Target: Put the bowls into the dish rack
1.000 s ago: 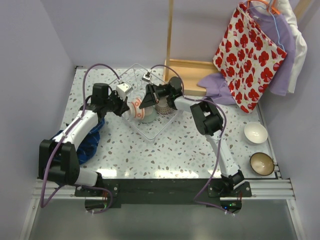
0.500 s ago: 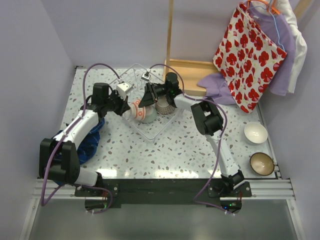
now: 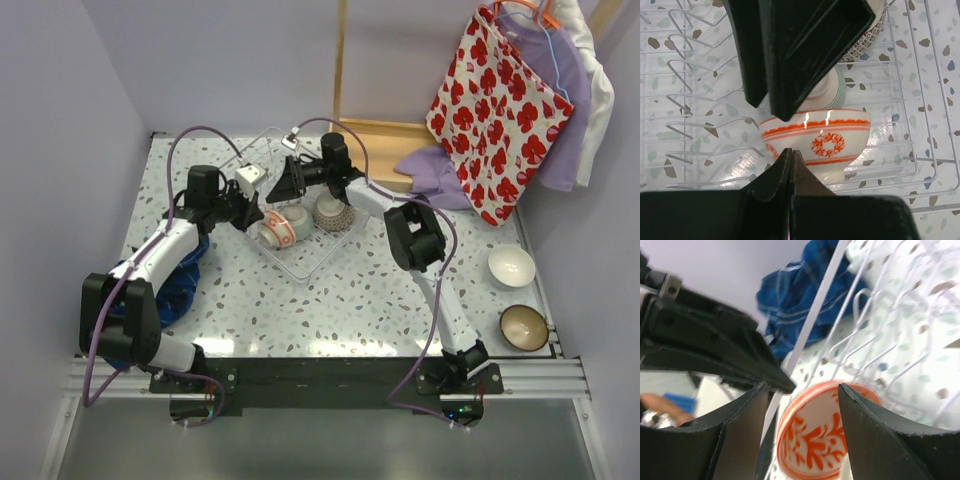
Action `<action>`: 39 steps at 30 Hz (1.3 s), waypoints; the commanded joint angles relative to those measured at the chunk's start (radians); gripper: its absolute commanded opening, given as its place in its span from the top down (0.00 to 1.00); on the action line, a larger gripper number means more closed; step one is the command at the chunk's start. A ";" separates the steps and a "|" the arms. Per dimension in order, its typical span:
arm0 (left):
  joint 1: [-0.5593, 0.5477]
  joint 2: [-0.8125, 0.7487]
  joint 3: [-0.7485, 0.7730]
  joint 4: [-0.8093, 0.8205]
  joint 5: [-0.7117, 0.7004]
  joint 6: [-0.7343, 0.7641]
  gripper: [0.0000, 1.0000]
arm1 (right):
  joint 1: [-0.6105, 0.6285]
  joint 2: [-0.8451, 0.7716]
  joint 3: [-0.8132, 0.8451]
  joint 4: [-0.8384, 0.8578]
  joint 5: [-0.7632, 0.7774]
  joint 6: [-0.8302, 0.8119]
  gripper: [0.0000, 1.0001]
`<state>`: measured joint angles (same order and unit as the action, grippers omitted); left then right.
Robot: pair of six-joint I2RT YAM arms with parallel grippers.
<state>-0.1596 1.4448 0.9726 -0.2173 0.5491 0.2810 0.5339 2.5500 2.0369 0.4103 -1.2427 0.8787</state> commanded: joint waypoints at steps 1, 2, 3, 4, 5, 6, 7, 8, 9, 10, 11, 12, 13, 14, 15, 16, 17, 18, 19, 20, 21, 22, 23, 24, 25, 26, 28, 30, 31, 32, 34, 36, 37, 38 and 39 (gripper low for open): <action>-0.004 -0.011 0.012 0.027 0.028 0.032 1.00 | -0.003 -0.020 0.086 -0.311 0.144 -0.305 0.38; -0.004 -0.009 0.012 0.029 0.026 0.033 1.00 | -0.003 -0.027 0.079 -0.306 0.150 -0.314 0.38; -0.004 -0.008 0.012 0.033 0.026 0.032 1.00 | -0.005 -0.045 0.072 -0.314 0.164 -0.328 0.38; -0.004 -0.006 0.012 0.038 0.026 0.030 1.00 | -0.006 -0.059 0.062 -0.320 0.178 -0.345 0.37; -0.004 -0.003 0.012 0.044 0.031 0.021 1.00 | -0.005 -0.074 0.033 -0.324 0.192 -0.384 0.37; -0.004 -0.001 0.012 0.055 0.031 0.017 1.00 | -0.008 -0.092 0.014 -0.324 0.224 -0.403 0.37; -0.004 0.000 0.015 0.056 0.032 0.012 1.00 | -0.009 -0.129 -0.004 -0.326 0.244 -0.418 0.37; -0.004 0.000 0.020 0.055 0.031 0.009 1.00 | -0.011 -0.151 -0.042 -0.326 0.265 -0.452 0.37; -0.004 -0.003 0.032 0.041 0.028 0.007 1.00 | -0.014 -0.172 -0.065 -0.318 0.288 -0.464 0.37; -0.003 -0.012 0.040 0.029 0.026 0.010 1.00 | -0.015 -0.219 -0.090 -0.308 0.320 -0.474 0.37; -0.003 -0.020 0.044 0.015 0.026 0.024 1.00 | -0.018 -0.243 -0.136 -0.292 0.337 -0.495 0.37; -0.003 -0.030 0.047 -0.005 0.028 0.032 1.00 | -0.021 -0.266 -0.158 -0.289 0.354 -0.509 0.36; -0.003 -0.053 0.046 -0.016 0.031 0.043 1.00 | -0.022 -0.295 -0.184 -0.281 0.395 -0.524 0.36; -0.003 -0.066 0.044 -0.025 0.047 0.070 1.00 | -0.025 -0.347 -0.232 -0.263 0.413 -0.550 0.36; -0.003 -0.075 0.035 -0.042 0.058 0.082 1.00 | -0.026 -0.376 -0.253 -0.261 0.433 -0.569 0.36; -0.003 -0.086 0.031 -0.053 0.070 0.105 1.00 | -0.026 -0.402 -0.271 -0.265 0.480 -0.607 0.36; -0.004 -0.083 0.029 -0.059 0.090 0.110 1.00 | -0.026 -0.442 -0.300 -0.269 0.491 -0.622 0.37; -0.006 -0.078 0.031 -0.066 0.100 0.110 1.00 | -0.026 -0.459 -0.308 -0.281 0.511 -0.641 0.37; -0.006 -0.058 0.035 -0.071 0.109 0.104 1.00 | -0.026 -0.474 -0.313 -0.303 0.532 -0.687 0.39; -0.008 -0.046 0.040 -0.073 0.124 0.095 1.00 | -0.025 -0.488 -0.319 -0.350 0.586 -0.702 0.42; -0.014 -0.034 0.050 -0.064 0.130 0.086 1.00 | -0.026 -0.514 -0.320 -0.378 0.616 -0.718 0.52; -0.017 -0.017 0.055 -0.060 0.135 0.077 1.00 | -0.026 -0.530 -0.322 -0.405 0.650 -0.748 0.60; -0.023 -0.011 0.057 -0.054 0.140 0.061 1.00 | -0.026 -0.545 -0.329 -0.453 0.710 -0.765 0.69; -0.034 -0.001 0.057 -0.045 0.138 0.058 1.00 | -0.026 -0.577 -0.334 -0.478 0.741 -0.788 0.96; -0.038 0.006 0.055 -0.041 0.138 0.055 1.00 | -0.026 -0.595 -0.340 -0.498 0.788 -0.819 1.00; -0.043 0.011 0.052 -0.034 0.135 0.052 1.00 | -0.028 -0.611 -0.355 -0.528 0.831 -0.823 1.00; -0.049 0.023 0.038 -0.004 0.130 0.041 1.00 | -0.026 -0.663 -0.372 -0.556 0.942 -0.859 1.00; -0.054 0.034 0.032 0.027 0.121 0.032 1.00 | -0.026 -0.700 -0.405 -0.573 1.044 -0.873 1.00; -0.055 0.049 0.031 0.033 0.120 0.030 1.00 | -0.028 -0.735 -0.417 -0.574 1.075 -0.873 1.00; -0.057 0.057 0.029 0.041 0.115 0.026 1.00 | -0.026 -0.749 -0.437 -0.582 1.112 -0.873 1.00; -0.060 0.083 0.026 0.068 0.107 0.021 1.00 | -0.028 -0.796 -0.458 -0.591 1.193 -0.903 1.00; -0.063 0.100 0.032 0.081 0.097 0.021 1.00 | -0.028 -0.832 -0.503 -0.588 1.226 -0.912 1.00; -0.063 0.115 0.035 0.084 0.095 0.021 1.00 | -0.028 -0.862 -0.515 -0.588 1.233 -0.935 1.00; -0.063 0.123 0.038 0.087 0.094 0.023 1.00 | -0.028 -0.881 -0.541 -0.590 1.238 -0.945 1.00; -0.063 0.129 0.041 0.093 0.094 0.023 1.00 | -0.028 -0.895 -0.553 -0.591 1.240 -0.952 1.00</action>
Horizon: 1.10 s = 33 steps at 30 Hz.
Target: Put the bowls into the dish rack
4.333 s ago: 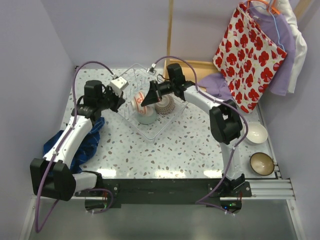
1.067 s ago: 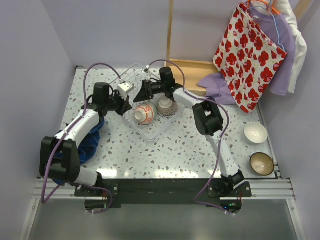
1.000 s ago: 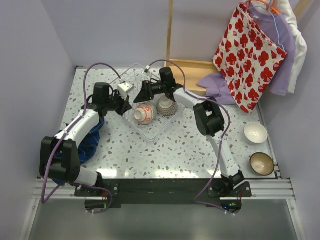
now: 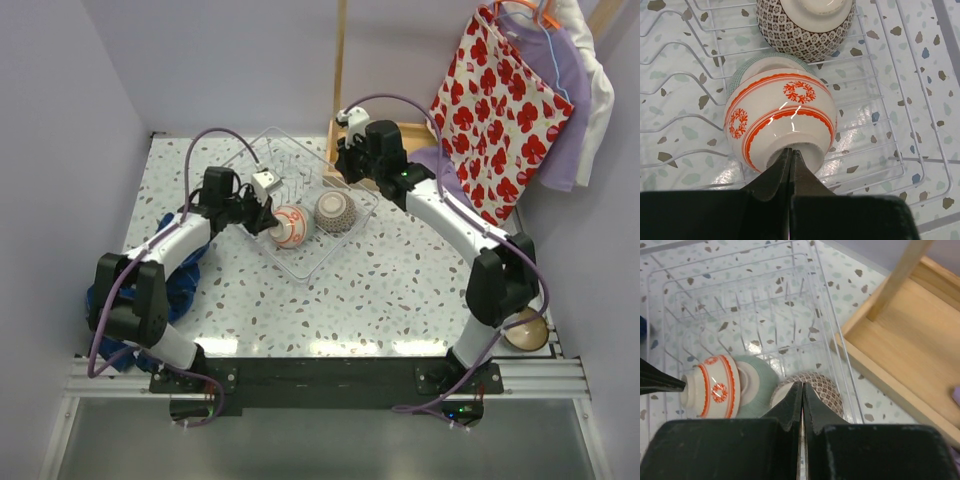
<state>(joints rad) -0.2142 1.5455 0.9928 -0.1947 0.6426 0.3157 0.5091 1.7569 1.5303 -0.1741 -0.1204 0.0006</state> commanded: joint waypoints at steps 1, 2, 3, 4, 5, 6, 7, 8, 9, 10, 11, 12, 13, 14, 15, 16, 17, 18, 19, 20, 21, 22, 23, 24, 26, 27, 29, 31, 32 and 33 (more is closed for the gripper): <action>-0.008 0.042 0.024 0.077 0.002 -0.013 1.00 | -0.003 -0.114 -0.058 -0.008 0.117 -0.083 1.00; -0.008 0.048 0.024 0.086 0.000 -0.018 1.00 | -0.003 -0.134 -0.077 -0.013 0.140 -0.083 1.00; -0.010 0.056 0.029 0.109 0.000 -0.024 1.00 | -0.004 -0.142 -0.084 -0.016 0.145 -0.082 1.00; -0.010 0.074 0.033 0.121 0.002 -0.038 1.00 | -0.003 -0.148 -0.090 -0.021 0.149 -0.077 1.00; -0.011 0.085 0.040 0.133 -0.003 -0.049 1.00 | -0.004 -0.155 -0.105 -0.025 0.156 -0.077 1.00; -0.014 0.093 0.050 0.165 -0.004 -0.059 1.00 | -0.004 -0.169 -0.111 -0.027 0.156 -0.077 1.00; -0.016 0.109 0.059 0.178 -0.004 -0.078 1.00 | -0.004 -0.177 -0.119 -0.031 0.159 -0.088 1.00; -0.019 0.119 0.070 0.179 -0.007 -0.082 1.00 | -0.004 -0.184 -0.127 -0.042 0.160 -0.094 1.00; -0.024 0.129 0.096 0.179 -0.008 -0.087 1.00 | -0.004 -0.198 -0.131 -0.047 0.169 -0.103 1.00; -0.027 0.148 0.110 0.210 -0.006 -0.092 1.00 | -0.006 -0.206 -0.133 -0.051 0.174 -0.125 1.00; -0.031 0.159 0.122 0.212 -0.004 -0.095 1.00 | -0.009 -0.211 -0.140 -0.065 0.180 -0.135 1.00; -0.031 0.169 0.148 0.207 0.000 -0.098 1.00 | -0.014 -0.218 -0.144 -0.074 0.195 -0.146 1.00; -0.031 0.194 0.161 0.201 0.003 -0.095 1.00 | -0.018 -0.221 -0.147 -0.085 0.199 -0.158 1.00; -0.033 0.208 0.176 0.196 0.009 -0.090 1.00 | -0.039 -0.223 -0.148 -0.120 0.196 -0.166 1.00; -0.033 0.217 0.200 0.160 0.011 -0.087 1.00 | -0.053 -0.223 -0.145 -0.152 0.182 -0.181 1.00; -0.033 0.229 0.216 0.149 0.014 -0.076 1.00 | -0.067 -0.227 -0.138 -0.191 0.174 -0.203 0.86; -0.033 0.226 0.227 0.137 0.012 -0.073 1.00 | -0.110 -0.235 -0.133 -0.270 0.171 -0.208 0.76; -0.033 0.220 0.240 0.115 0.012 -0.066 1.00 | -0.139 -0.249 -0.136 -0.307 0.162 -0.214 0.66; -0.033 0.193 0.242 0.107 0.012 -0.057 1.00 | -0.170 -0.269 -0.143 -0.349 0.150 -0.232 0.61; -0.031 0.174 0.244 0.092 0.009 -0.053 1.00 | -0.231 -0.273 -0.144 -0.443 0.159 -0.246 0.52; -0.031 0.136 0.244 0.081 0.008 -0.050 0.99 | -0.263 -0.270 -0.148 -0.494 0.165 -0.264 0.50; -0.031 0.116 0.245 0.071 0.009 -0.041 0.94 | -0.297 -0.266 -0.159 -0.545 0.172 -0.316 0.48; -0.031 0.096 0.248 0.048 0.011 -0.038 0.87 | -0.367 -0.266 -0.171 -0.617 0.177 -0.338 0.46; -0.031 0.061 0.250 0.040 0.011 -0.037 0.76 | -0.407 -0.269 -0.183 -0.642 0.173 -0.359 0.46; -0.031 0.030 0.254 0.025 0.003 -0.035 0.69 | -0.507 -0.277 -0.217 -0.712 0.180 -0.415 0.45; -0.031 0.012 0.259 0.017 -0.003 -0.038 0.64 | -0.546 -0.281 -0.229 -0.732 0.188 -0.431 0.44; -0.031 -0.001 0.274 -0.003 -0.015 -0.047 0.61 | -0.599 -0.316 -0.281 -0.766 0.232 -0.490 0.44; -0.031 -0.005 0.282 -0.009 -0.035 -0.069 0.57 | -0.630 -0.356 -0.350 -0.777 0.248 -0.552 0.43; -0.031 -0.005 0.290 -0.018 -0.052 -0.069 0.56 | -0.655 -0.381 -0.369 -0.804 0.254 -0.580 0.43; -0.031 -0.005 0.294 -0.022 -0.061 -0.066 0.55 | -0.667 -0.426 -0.386 -0.826 0.264 -0.605 0.43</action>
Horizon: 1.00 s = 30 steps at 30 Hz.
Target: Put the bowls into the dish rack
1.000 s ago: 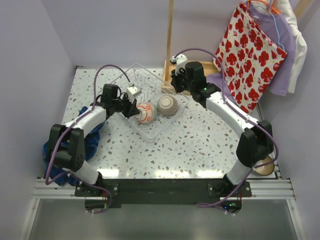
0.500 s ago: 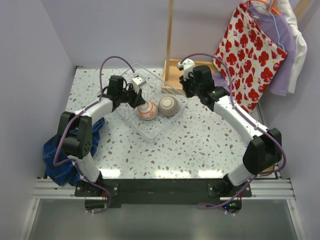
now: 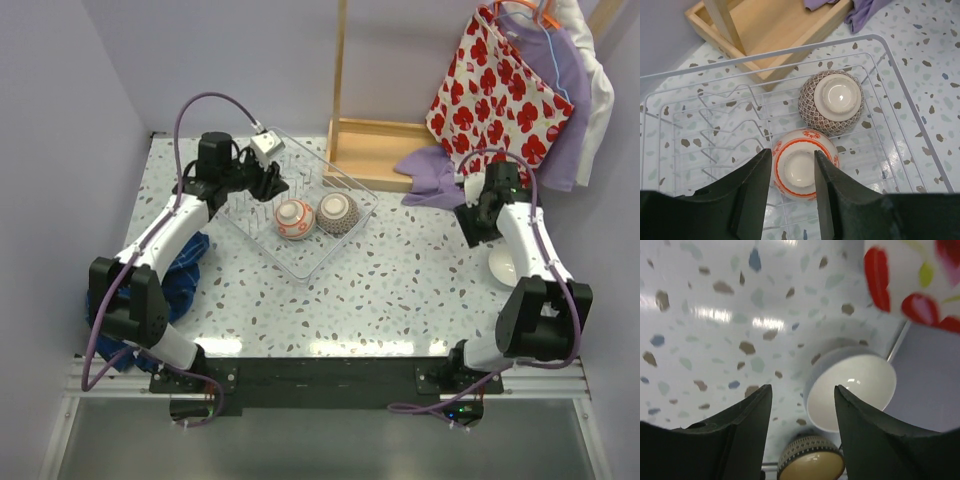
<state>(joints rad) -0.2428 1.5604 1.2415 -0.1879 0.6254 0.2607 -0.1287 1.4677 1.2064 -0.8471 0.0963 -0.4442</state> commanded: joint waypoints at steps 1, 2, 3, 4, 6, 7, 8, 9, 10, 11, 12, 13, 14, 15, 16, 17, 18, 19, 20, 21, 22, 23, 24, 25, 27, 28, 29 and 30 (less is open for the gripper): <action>-0.003 -0.019 0.049 -0.034 -0.056 -0.009 0.55 | -0.043 -0.164 -0.082 -0.180 0.049 -0.209 0.43; -0.003 -0.017 0.055 -0.044 -0.082 -0.008 0.55 | -0.073 -0.185 -0.087 -0.254 0.052 -0.231 0.44; -0.003 -0.014 0.056 -0.047 -0.090 -0.002 0.54 | -0.092 -0.226 -0.090 -0.292 0.040 -0.254 0.44; -0.003 -0.011 0.059 -0.051 -0.096 0.012 0.54 | -0.116 -0.245 -0.097 -0.370 0.039 -0.292 0.44; -0.003 0.004 0.070 -0.051 -0.107 0.021 0.54 | -0.127 -0.273 -0.107 -0.440 0.051 -0.309 0.44; -0.003 0.012 0.076 -0.053 -0.110 0.028 0.54 | -0.127 -0.276 -0.107 -0.508 0.077 -0.295 0.44; -0.003 0.019 0.094 -0.054 -0.115 0.031 0.54 | -0.126 -0.267 -0.107 -0.539 0.089 -0.281 0.44; -0.003 0.036 0.105 -0.059 -0.118 0.032 0.54 | -0.126 -0.256 -0.111 -0.561 0.111 -0.249 0.45; -0.003 0.046 0.117 -0.061 -0.119 0.034 0.54 | -0.132 -0.230 -0.123 -0.599 0.121 -0.239 0.46; -0.003 0.052 0.136 -0.065 -0.122 0.035 0.54 | -0.137 -0.222 -0.133 -0.603 0.122 -0.226 0.46; -0.003 0.059 0.142 -0.065 -0.124 0.043 0.54 | -0.140 -0.218 -0.140 -0.601 0.115 -0.206 0.46; -0.003 0.061 0.145 -0.064 -0.125 0.048 0.54 | -0.141 -0.214 -0.165 -0.584 0.112 -0.196 0.46; -0.003 0.064 0.145 -0.059 -0.130 0.051 0.54 | -0.141 -0.211 -0.179 -0.572 0.114 -0.185 0.46; -0.003 0.067 0.147 -0.058 -0.131 0.054 0.55 | -0.140 -0.205 -0.194 -0.560 0.120 -0.168 0.46; -0.003 0.067 0.147 -0.056 -0.131 0.055 0.54 | -0.144 -0.202 -0.217 -0.529 0.131 -0.160 0.46; -0.003 0.067 0.150 -0.059 -0.133 0.054 0.54 | -0.146 -0.201 -0.226 -0.514 0.150 -0.156 0.46; -0.003 0.066 0.150 -0.061 -0.133 0.055 0.54 | -0.150 -0.201 -0.229 -0.497 0.164 -0.137 0.47; -0.003 0.063 0.151 -0.062 -0.132 0.054 0.54 | -0.157 -0.202 -0.235 -0.469 0.175 -0.128 0.47; -0.003 0.061 0.150 -0.065 -0.131 0.054 0.54 | -0.158 -0.199 -0.238 -0.466 0.187 -0.123 0.47; -0.003 0.056 0.147 -0.064 -0.131 0.055 0.54 | -0.158 -0.196 -0.243 -0.465 0.189 -0.119 0.47; -0.003 0.055 0.144 -0.062 -0.133 0.054 0.54 | -0.164 -0.193 -0.260 -0.466 0.192 -0.120 0.48; -0.003 0.050 0.138 -0.061 -0.133 0.055 0.54 | -0.167 -0.191 -0.269 -0.466 0.203 -0.120 0.49; -0.003 0.049 0.133 -0.056 -0.133 0.049 0.54 | -0.173 -0.191 -0.289 -0.463 0.206 -0.128 0.49; -0.003 0.047 0.122 -0.045 -0.132 0.045 0.55 | -0.192 -0.193 -0.300 -0.454 0.207 -0.136 0.49; -0.003 0.040 0.113 -0.036 -0.132 0.026 0.55 | -0.212 -0.190 -0.330 -0.435 0.217 -0.158 0.50; -0.003 0.038 0.102 -0.024 -0.127 0.022 0.55 | -0.230 -0.184 -0.338 -0.419 0.215 -0.163 0.51; -0.003 0.036 0.101 -0.019 -0.125 0.015 0.55 | -0.239 -0.175 -0.343 -0.409 0.214 -0.163 0.52; -0.003 0.035 0.098 -0.018 -0.121 0.008 0.54 | -0.249 -0.155 -0.347 -0.403 0.201 -0.162 0.52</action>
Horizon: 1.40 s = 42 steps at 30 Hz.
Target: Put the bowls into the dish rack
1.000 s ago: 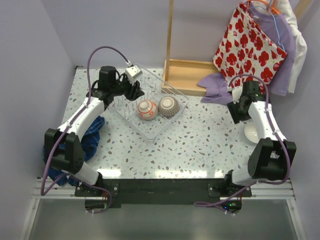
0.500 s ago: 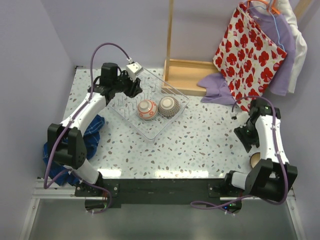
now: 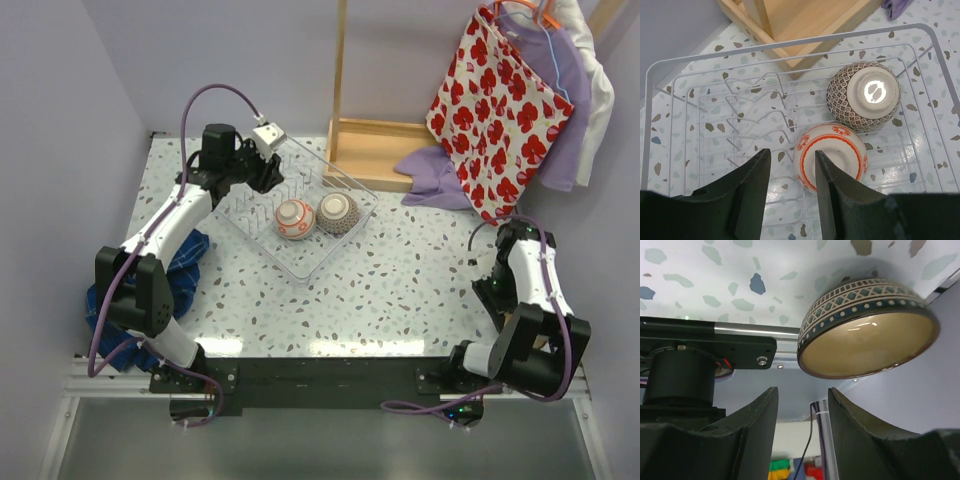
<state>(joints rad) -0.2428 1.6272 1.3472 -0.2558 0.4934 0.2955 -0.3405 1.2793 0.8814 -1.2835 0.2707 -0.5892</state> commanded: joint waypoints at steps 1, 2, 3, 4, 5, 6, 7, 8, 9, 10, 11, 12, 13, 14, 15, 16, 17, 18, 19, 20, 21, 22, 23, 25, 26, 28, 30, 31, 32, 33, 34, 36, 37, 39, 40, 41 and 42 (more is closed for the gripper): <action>-0.003 -0.033 -0.011 0.053 0.014 -0.030 0.55 | -0.041 0.041 -0.024 0.052 0.022 -0.015 0.53; -0.003 -0.035 -0.011 0.053 0.014 -0.033 0.55 | -0.043 0.049 -0.027 0.059 0.016 -0.012 0.53; -0.003 -0.035 -0.013 0.053 0.016 -0.032 0.55 | -0.042 0.055 -0.030 0.068 0.012 -0.008 0.54; -0.003 -0.036 -0.016 0.055 0.013 -0.032 0.54 | -0.043 0.066 -0.033 0.087 0.007 -0.008 0.54; -0.003 -0.039 -0.016 0.055 0.013 -0.030 0.55 | -0.042 0.071 -0.038 0.096 0.005 -0.009 0.54; -0.003 -0.040 -0.016 0.055 0.014 -0.029 0.54 | -0.043 0.075 -0.051 0.107 0.005 -0.020 0.54; -0.003 -0.040 -0.017 0.058 0.011 -0.029 0.54 | -0.042 0.077 -0.061 0.133 0.013 -0.027 0.55; -0.003 -0.040 -0.019 0.059 0.013 -0.029 0.55 | -0.041 0.078 -0.071 0.148 0.018 -0.037 0.55; -0.003 -0.040 -0.020 0.062 0.013 -0.030 0.55 | -0.041 0.080 -0.091 0.160 0.021 -0.053 0.55; -0.003 -0.040 -0.022 0.066 0.014 -0.033 0.55 | -0.043 0.084 -0.101 0.189 0.028 -0.058 0.56; -0.003 -0.036 -0.022 0.067 0.016 -0.035 0.55 | -0.043 0.086 -0.110 0.202 0.033 -0.064 0.57; -0.003 -0.035 -0.022 0.069 0.016 -0.039 0.55 | -0.042 0.086 -0.128 0.214 0.035 -0.076 0.57; -0.003 -0.035 -0.020 0.070 0.017 -0.042 0.55 | -0.043 0.087 -0.137 0.231 0.033 -0.083 0.58; -0.003 -0.033 -0.019 0.070 0.019 -0.044 0.55 | -0.042 0.087 -0.145 0.239 0.035 -0.089 0.60; -0.003 -0.032 -0.019 0.069 0.019 -0.041 0.55 | -0.041 0.086 -0.154 0.240 0.035 -0.101 0.70; -0.003 -0.032 -0.013 0.064 0.019 -0.039 0.55 | -0.043 0.080 -0.154 0.222 0.035 -0.106 0.75; -0.003 -0.030 -0.011 0.063 0.019 -0.036 0.55 | -0.042 0.052 -0.151 0.204 0.032 -0.112 0.80; -0.003 -0.030 -0.010 0.061 0.017 -0.030 0.55 | -0.040 0.034 -0.139 0.181 0.022 -0.129 0.90; -0.003 -0.030 -0.011 0.061 0.016 -0.029 0.55 | -0.041 0.014 -0.130 0.130 0.021 -0.141 0.94; -0.003 -0.030 -0.013 0.062 0.016 -0.026 0.55 | -0.041 -0.012 -0.121 0.100 0.015 -0.155 0.98; -0.003 -0.029 -0.014 0.061 0.016 -0.022 0.55 | -0.038 -0.058 -0.098 0.072 0.012 -0.187 1.00; -0.003 -0.029 -0.019 0.062 0.019 -0.024 0.55 | -0.037 -0.083 -0.084 0.009 0.007 -0.207 1.00; -0.003 -0.030 -0.022 0.064 0.019 -0.021 0.55 | -0.035 -0.106 -0.064 -0.019 -0.002 -0.224 1.00; -0.003 -0.032 -0.028 0.064 0.022 -0.016 0.55 | -0.006 -0.162 -0.015 -0.116 -0.007 -0.297 1.00; -0.003 -0.035 -0.033 0.066 0.022 -0.013 0.55 | 0.007 -0.179 -0.007 -0.140 -0.002 -0.319 1.00; -0.003 -0.036 -0.040 0.066 0.024 -0.002 0.55 | 0.061 -0.224 0.022 -0.218 0.004 -0.380 1.00; -0.003 -0.036 -0.042 0.063 0.024 0.008 0.55 | 0.142 -0.233 0.097 -0.302 -0.021 -0.402 1.00; -0.003 -0.038 -0.043 0.062 0.024 0.008 0.55 | 0.168 -0.233 0.131 -0.306 -0.034 -0.396 1.00; -0.003 -0.041 -0.046 0.064 0.024 0.011 0.55 | 0.194 -0.226 0.169 -0.307 -0.054 -0.421 1.00; -0.003 -0.044 -0.054 0.067 0.020 0.008 0.55 | 0.240 -0.209 0.251 -0.295 -0.077 -0.432 1.00; -0.003 -0.050 -0.059 0.082 0.014 0.002 0.55 | 0.262 -0.140 0.298 -0.278 -0.141 -0.428 1.00; -0.003 -0.058 -0.072 0.095 0.008 -0.018 0.55 | 0.299 -0.039 0.472 -0.242 -0.233 -0.362 1.00; -0.003 -0.062 -0.077 0.099 0.001 -0.024 0.55 | 0.308 0.015 0.541 -0.244 -0.298 -0.335 1.00; -0.003 -0.073 -0.088 0.098 -0.022 -0.032 0.55 | 0.371 0.173 0.741 -0.238 -0.462 -0.236 1.00; -0.003 -0.084 -0.092 0.098 -0.038 -0.032 0.56 | 0.398 0.210 0.798 -0.231 -0.509 -0.213 1.00; -0.003 -0.090 -0.098 0.098 -0.053 -0.039 0.55 | 0.428 0.262 0.880 -0.214 -0.578 -0.172 1.00; -0.003 -0.095 -0.112 0.101 -0.082 -0.042 0.56 | 0.487 0.279 0.912 -0.177 -0.617 -0.161 1.00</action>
<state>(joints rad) -0.2428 1.5997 1.2621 -0.2073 0.4793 0.2722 0.0139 1.4563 1.5982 -1.3731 -0.0620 -0.8696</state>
